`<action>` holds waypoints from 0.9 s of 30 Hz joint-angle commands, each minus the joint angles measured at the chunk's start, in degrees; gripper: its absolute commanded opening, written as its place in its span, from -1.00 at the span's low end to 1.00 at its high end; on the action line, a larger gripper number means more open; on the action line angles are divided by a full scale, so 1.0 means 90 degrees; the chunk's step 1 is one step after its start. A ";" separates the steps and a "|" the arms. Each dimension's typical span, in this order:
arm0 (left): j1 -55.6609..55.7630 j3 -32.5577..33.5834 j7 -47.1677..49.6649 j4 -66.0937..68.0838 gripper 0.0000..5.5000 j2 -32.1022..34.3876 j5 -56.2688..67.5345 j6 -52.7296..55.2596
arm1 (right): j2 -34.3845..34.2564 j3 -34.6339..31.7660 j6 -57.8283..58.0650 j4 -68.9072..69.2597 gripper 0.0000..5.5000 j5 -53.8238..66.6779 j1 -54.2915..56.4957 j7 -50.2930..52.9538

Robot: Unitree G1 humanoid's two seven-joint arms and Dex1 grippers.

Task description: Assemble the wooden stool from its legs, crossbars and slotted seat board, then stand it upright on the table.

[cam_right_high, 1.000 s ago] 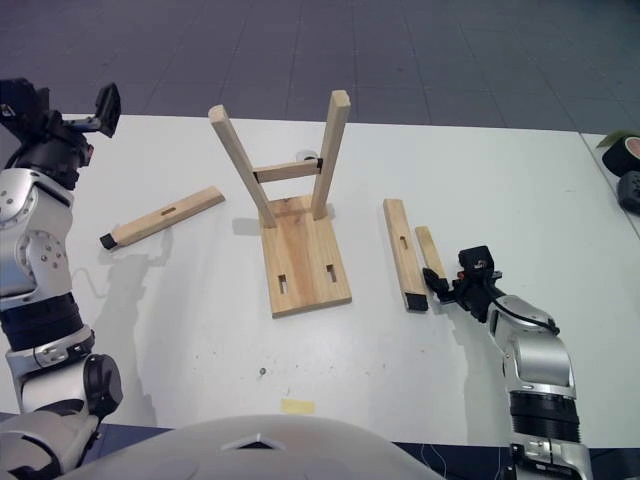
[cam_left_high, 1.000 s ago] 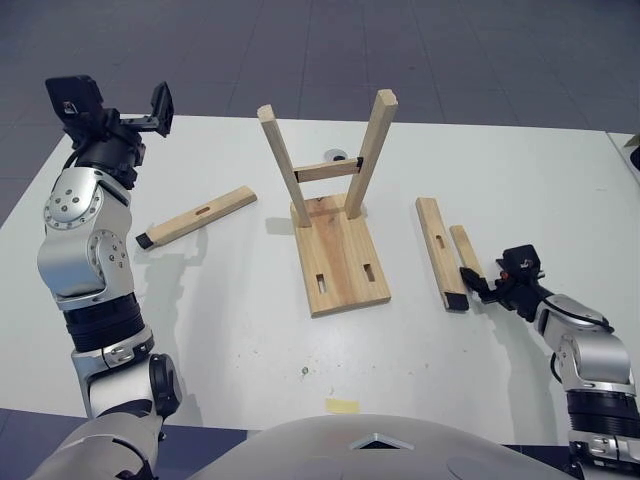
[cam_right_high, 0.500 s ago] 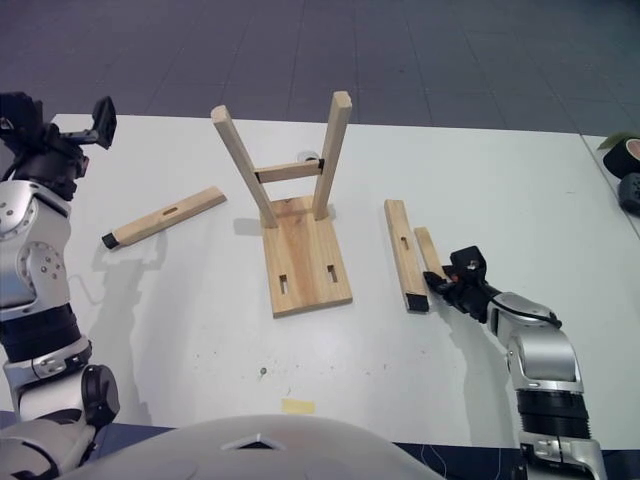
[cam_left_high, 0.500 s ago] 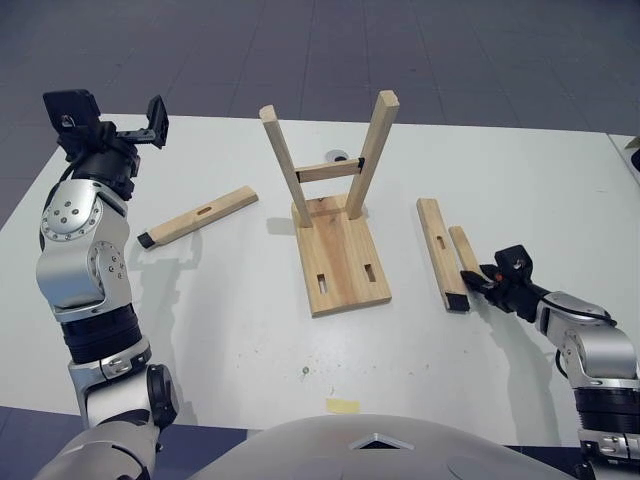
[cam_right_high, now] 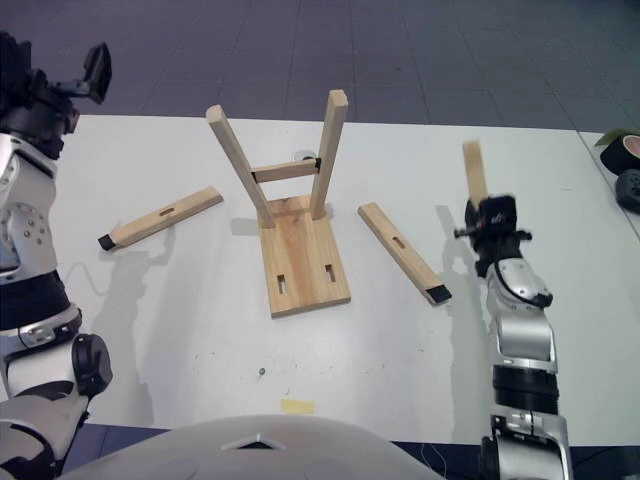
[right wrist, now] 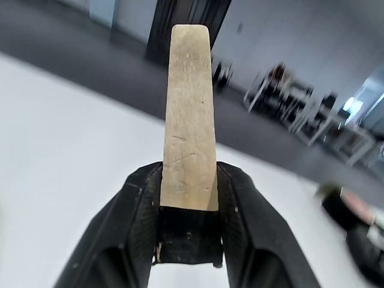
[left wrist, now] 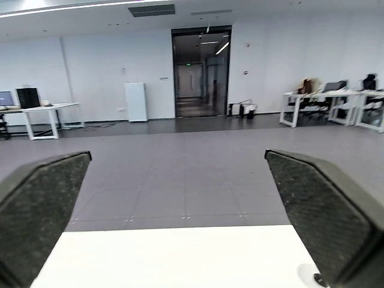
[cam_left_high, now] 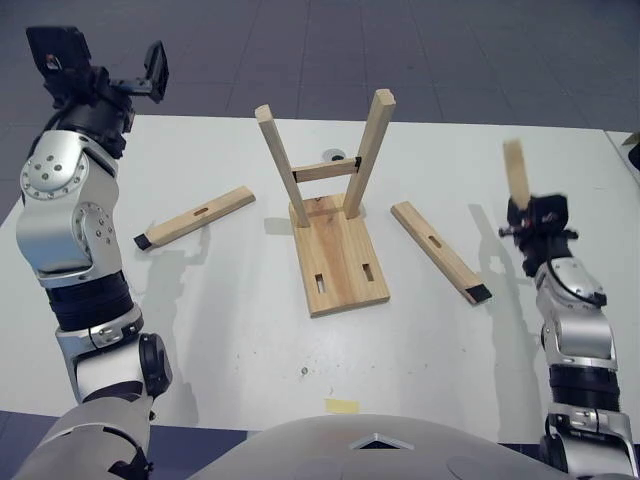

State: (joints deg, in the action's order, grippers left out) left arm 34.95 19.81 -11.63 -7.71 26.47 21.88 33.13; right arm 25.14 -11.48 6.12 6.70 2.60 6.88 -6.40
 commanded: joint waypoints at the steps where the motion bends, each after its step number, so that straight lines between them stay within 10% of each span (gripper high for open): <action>1: 0.0713 0.0050 -0.0591 -0.0422 0.96 -0.0400 0.1500 0.0697 | -0.0446 0.0687 -0.0654 0.1124 -0.52 -0.0162 0.0358 -0.0078; 20: 0.0433 -0.0871 -0.0620 -0.1160 0.96 -0.1373 0.4926 0.2352 | -0.1481 0.2735 -0.1052 0.1990 -0.52 -0.0386 0.0168 -0.0838; 27: 0.0413 -0.1085 -0.0573 -0.1132 0.50 -0.1135 0.4813 0.2390 | -0.1587 0.2897 -0.1060 0.1982 -0.52 -0.0529 0.0133 -0.0908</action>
State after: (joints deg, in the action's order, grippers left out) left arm 38.72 10.25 -17.03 -17.72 15.10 65.44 54.33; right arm 10.87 14.36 -3.31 24.21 -1.25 8.07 -14.27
